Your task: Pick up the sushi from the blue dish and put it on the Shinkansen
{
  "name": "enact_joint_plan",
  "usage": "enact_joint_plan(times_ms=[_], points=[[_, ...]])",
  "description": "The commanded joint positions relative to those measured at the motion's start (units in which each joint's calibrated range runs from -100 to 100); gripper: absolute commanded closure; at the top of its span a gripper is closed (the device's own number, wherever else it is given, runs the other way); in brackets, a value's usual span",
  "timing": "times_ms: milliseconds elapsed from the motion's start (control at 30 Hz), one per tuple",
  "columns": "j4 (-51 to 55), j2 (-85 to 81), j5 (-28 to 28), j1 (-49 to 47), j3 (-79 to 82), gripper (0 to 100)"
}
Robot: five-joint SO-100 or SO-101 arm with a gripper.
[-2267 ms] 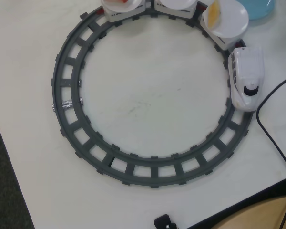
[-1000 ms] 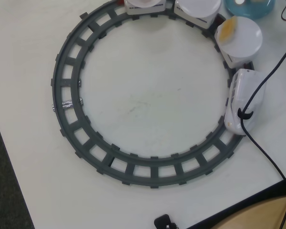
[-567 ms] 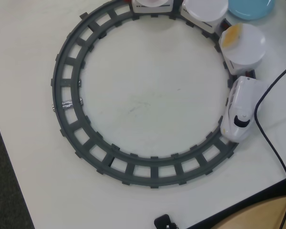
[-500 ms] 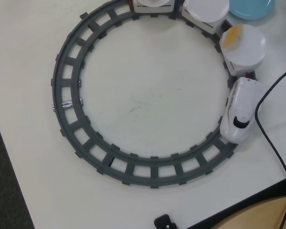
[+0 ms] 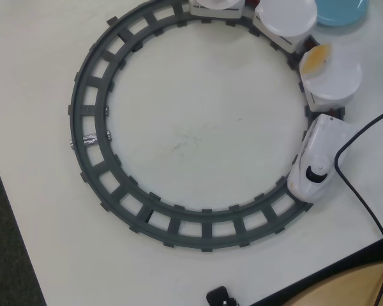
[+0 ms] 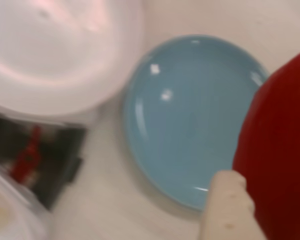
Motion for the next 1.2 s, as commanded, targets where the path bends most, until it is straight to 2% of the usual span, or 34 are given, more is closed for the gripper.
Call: enact_joint_plan(times_ms=[0,300,400,467,700,900,1033,1167], points=[[0.6,-3.4,-2.2,-4.2,-0.3,98],[1.1,-4.3,-2.6,-8.9,0.5,98],[1.1,-4.1,-7.1,-9.3,1.1,98],[0.5,-4.1,-8.2,-10.3,1.7,98],[1.1,-3.4,-8.6,-20.7,2.0,98],[0.0,-3.2,-9.3,-25.2,1.9,98],[1.9,-4.0,-13.2,-24.6,1.9,98],[8.2,-4.3,-20.3,-23.3,1.1,98]])
